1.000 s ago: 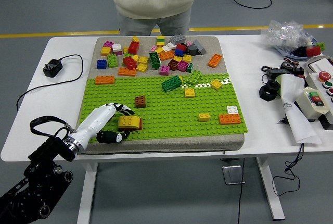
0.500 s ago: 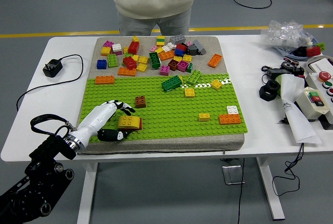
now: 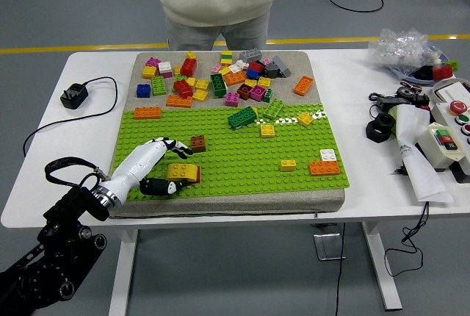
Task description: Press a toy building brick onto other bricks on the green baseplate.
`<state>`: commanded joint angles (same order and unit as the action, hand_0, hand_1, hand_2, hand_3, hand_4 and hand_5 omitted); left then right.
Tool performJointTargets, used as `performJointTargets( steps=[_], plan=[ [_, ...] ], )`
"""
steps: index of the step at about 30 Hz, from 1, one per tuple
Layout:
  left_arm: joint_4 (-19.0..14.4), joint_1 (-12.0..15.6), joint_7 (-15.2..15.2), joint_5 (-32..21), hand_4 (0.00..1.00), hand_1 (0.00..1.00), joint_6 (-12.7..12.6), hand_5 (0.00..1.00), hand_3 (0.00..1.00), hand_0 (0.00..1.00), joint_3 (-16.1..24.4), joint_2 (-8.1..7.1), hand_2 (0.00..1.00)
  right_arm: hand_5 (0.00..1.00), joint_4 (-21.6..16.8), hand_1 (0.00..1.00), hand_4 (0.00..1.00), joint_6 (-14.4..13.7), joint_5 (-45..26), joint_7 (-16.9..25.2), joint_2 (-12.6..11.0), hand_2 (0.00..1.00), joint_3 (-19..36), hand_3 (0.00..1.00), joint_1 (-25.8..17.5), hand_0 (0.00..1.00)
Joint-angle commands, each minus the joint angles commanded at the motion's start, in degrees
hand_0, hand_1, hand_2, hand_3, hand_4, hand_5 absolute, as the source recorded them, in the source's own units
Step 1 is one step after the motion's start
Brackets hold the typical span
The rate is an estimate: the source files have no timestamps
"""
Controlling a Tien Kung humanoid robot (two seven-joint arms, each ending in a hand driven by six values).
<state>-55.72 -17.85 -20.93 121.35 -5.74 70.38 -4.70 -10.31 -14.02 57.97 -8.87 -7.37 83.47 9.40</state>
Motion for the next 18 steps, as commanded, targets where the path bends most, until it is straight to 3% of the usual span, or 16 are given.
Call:
performJointTargets(
  steps=[18],
  plan=[
    [0.6, -0.4, -0.1, -0.3, 0.847, 0.768, 0.1, 0.085, 0.653, 0.915, -0.4, 0.32, 0.614, 0.667, 0.0, 0.731, 0.998, 0.1, 0.1, 0.0, 0.0, 0.755, -0.1, 0.742, -0.1, 0.802]
  ],
)
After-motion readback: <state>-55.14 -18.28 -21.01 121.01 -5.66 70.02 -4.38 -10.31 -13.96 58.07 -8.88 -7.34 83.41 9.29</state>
